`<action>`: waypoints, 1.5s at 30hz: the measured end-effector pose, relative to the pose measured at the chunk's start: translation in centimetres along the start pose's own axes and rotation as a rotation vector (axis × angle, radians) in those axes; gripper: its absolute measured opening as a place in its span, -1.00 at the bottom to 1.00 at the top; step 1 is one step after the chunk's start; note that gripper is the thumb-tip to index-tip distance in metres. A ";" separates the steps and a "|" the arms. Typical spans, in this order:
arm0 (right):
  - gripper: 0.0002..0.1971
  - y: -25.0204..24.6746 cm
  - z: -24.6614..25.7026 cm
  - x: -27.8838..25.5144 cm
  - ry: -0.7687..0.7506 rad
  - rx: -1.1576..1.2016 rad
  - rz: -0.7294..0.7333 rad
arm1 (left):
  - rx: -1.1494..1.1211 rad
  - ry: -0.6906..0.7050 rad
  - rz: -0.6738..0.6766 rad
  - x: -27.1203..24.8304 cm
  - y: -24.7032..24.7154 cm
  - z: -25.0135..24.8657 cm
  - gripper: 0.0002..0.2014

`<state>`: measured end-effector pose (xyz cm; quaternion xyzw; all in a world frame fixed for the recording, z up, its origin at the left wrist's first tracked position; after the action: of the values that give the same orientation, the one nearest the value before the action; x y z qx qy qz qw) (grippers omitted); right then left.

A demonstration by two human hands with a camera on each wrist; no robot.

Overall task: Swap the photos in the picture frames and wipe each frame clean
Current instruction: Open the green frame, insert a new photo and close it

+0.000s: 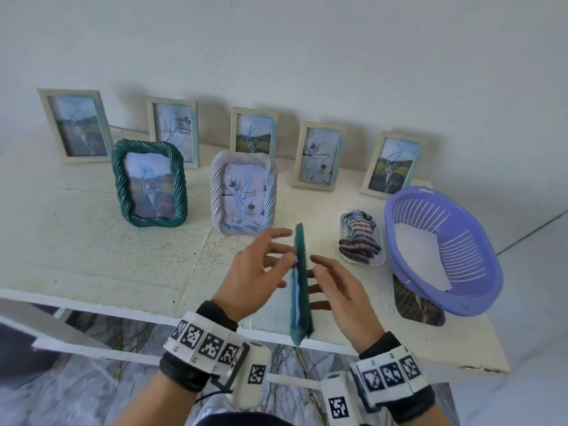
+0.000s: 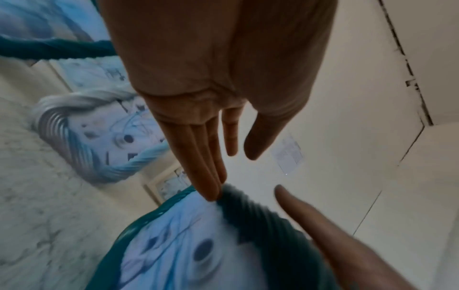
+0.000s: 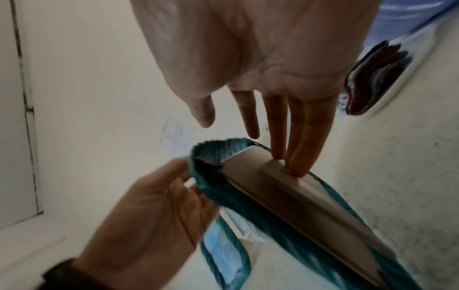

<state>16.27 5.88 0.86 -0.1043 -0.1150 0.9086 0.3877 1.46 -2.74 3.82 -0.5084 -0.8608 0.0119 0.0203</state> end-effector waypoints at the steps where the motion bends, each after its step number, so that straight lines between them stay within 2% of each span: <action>1: -0.65 -0.5 0.3 -0.4 0.020 0.059 -0.023 | -0.003 0.006 0.052 0.0 0.6 0.4 -0.72; 3: -0.75 -1.7 0.4 -1.2 0.024 0.056 -0.070 | 0.115 0.035 0.093 0.3 0.8 2.0 -0.75; 6: -0.80 -3.8 -0.8 -2.0 -0.038 -0.113 -0.133 | 0.424 0.041 0.153 0.7 -0.1 5.3 -0.73; 11: -0.82 -5.3 -4.6 -1.7 0.070 -0.232 -0.210 | 0.665 -0.008 0.315 0.1 -1.2 9.2 -0.37; 15: -0.79 -4.5 -7.1 0.3 0.117 -0.480 -0.162 | 0.729 -0.030 0.328 -0.2 -2.0 10.5 -0.33; 24: -0.82 -2.0 -7.0 3.4 0.090 -1.037 -0.011 | 0.821 -0.089 0.333 -0.2 -3.0 11.1 -0.19; 26: -0.80 -1.4 -6.7 3.3 0.061 -1.114 0.063 | 0.842 -0.097 0.335 0.0 -3.3 11.1 -0.16; 29: -0.76 -1.7 -5.5 3.8 0.081 -1.106 0.123 | 0.869 -0.105 0.348 0.2 -3.6 11.0 -0.14; 31: -0.76 -2.6 -4.0 4.9 0.013 -1.112 0.033 | 0.885 -0.107 0.358 0.2 -3.6 11.0 -0.13; 33: -0.74 -3.7 -2.3 6.5 -0.096 -1.121 -0.131 | 0.903 -0.110 0.363 0.1 -3.6 10.9 -0.13; 35: -0.65 -4.6 -1.2 8.9 -0.123 -1.151 -0.214 | 0.918 -0.111 0.362 0.1 -3.6 10.8 -0.13; 38: -0.55 -5.4 -1.4 12.5 0.024 -1.283 -0.170 | 0.942 -0.124 0.371 0.1 -3.5 10.5 -0.12; 42: -0.57 -6.5 -3.5 15.1 0.256 -1.362 -0.130 | 0.959 -0.137 0.393 0.2 -3.5 10.1 -0.18; 45: -0.53 -6.7 -4.8 16.1 0.253 -1.410 -0.059 | 0.974 -0.138 0.417 0.5 -3.7 9.9 -0.27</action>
<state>11.27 22.68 -3.38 -0.4315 -0.6315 0.5881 0.2631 -2.46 -4.09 -5.95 -0.5985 -0.6355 0.4474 0.1943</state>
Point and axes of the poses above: each hand's wrist, its own x-axis towards the middle knuckle, its own y-axis out of the palm, z = x × y, the point moved 4 cm from there along x, towards the middle knuckle, and after that the axes turned 10 degrees about -x, right-handed, at the moved point
